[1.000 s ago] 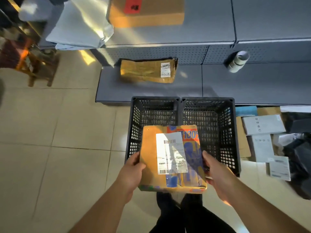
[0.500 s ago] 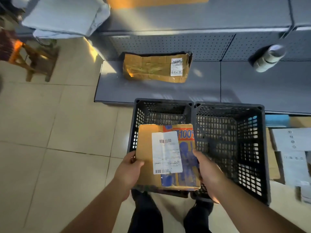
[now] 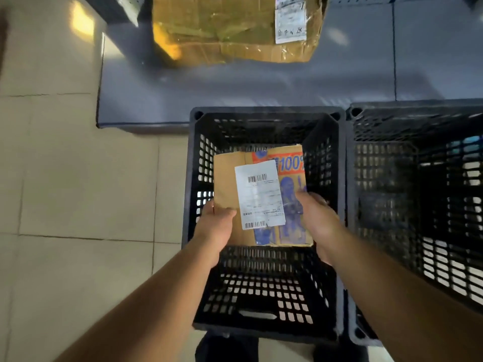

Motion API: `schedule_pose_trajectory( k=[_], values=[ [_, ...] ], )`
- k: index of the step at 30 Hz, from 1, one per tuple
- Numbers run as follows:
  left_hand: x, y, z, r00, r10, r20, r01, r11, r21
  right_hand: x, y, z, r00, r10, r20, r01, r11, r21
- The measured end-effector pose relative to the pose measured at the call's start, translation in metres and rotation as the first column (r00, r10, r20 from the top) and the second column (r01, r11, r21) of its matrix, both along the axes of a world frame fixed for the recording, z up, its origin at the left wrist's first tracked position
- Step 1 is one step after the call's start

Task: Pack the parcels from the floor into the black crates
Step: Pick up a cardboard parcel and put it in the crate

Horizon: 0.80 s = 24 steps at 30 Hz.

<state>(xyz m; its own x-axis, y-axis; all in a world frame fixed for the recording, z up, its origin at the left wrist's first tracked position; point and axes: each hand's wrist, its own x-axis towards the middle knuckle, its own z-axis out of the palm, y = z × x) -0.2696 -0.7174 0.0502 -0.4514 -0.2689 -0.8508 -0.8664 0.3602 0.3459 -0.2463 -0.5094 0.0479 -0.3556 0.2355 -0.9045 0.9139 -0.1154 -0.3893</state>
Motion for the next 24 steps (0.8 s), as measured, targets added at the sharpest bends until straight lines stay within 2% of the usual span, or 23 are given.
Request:
schedule_pose_trajectory(
  k=[7, 10, 13, 17, 20, 24],
  values=[
    [-0.027, -0.009, -0.090, 0.996, -0.088, -0.017, 0.087, 0.995, -0.046, -0.019, -0.015, -0.091, 0.994, -0.109, 0.018, 0.109, 0.994, -0.031],
    [-0.036, -0.013, -0.115, 0.991, -0.134, -0.015, 0.133, 0.991, -0.033, -0.026, -0.017, -0.122, 0.991, -0.132, 0.014, 0.132, 0.991, -0.034],
    [-0.043, -0.016, -0.131, 0.993, -0.121, 0.011, 0.121, 0.992, 0.026, -0.032, -0.013, -0.146, 0.988, -0.152, -0.015, 0.149, 0.982, -0.120],
    [-0.047, -0.020, -0.146, 0.995, -0.097, 0.003, 0.096, 0.993, 0.073, -0.042, -0.005, -0.165, 0.987, -0.152, -0.057, 0.136, 0.966, -0.219],
    [-0.051, -0.021, -0.155, 0.998, -0.068, 0.002, 0.067, 0.994, 0.087, -0.048, -0.003, -0.167, 0.994, -0.086, -0.062, 0.070, 0.971, -0.229],
    [-0.061, -0.016, -0.161, 0.997, -0.062, -0.036, 0.065, 0.994, 0.090, -0.055, 0.000, -0.164, 0.996, -0.081, -0.048, 0.067, 0.967, -0.247]
  ],
)
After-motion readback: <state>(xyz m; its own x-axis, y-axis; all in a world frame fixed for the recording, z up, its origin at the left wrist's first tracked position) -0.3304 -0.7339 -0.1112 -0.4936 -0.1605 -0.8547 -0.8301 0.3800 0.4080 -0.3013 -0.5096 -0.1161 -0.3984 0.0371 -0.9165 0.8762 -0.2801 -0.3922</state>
